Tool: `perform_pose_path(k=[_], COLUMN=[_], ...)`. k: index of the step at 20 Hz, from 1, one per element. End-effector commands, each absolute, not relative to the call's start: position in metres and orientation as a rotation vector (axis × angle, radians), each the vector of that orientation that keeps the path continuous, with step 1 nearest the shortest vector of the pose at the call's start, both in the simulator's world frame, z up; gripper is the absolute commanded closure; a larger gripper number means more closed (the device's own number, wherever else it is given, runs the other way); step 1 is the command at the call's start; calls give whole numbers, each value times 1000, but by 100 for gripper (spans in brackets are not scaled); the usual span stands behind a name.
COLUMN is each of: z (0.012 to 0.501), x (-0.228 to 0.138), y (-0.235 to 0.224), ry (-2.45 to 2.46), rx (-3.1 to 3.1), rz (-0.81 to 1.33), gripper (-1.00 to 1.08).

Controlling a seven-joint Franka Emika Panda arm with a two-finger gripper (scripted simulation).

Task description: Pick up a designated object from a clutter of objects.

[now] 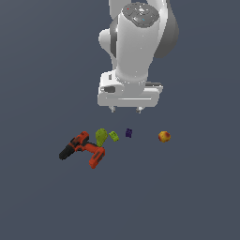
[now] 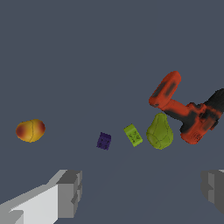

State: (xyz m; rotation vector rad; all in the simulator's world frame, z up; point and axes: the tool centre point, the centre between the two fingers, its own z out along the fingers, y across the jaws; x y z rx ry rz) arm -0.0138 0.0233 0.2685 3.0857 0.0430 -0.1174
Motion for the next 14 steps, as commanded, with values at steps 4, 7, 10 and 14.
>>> perform_pose_path(k=[4, 7, 10, 14], z=[238, 216, 192, 160], x=[-15, -17, -21, -29], y=[28, 32, 36, 40], ry=[-21, -70, -128, -208], rx=[3093, 3098, 3103, 3108], rz=[-101, -88, -74, -55], gripper=[-92, -92, -92, -92])
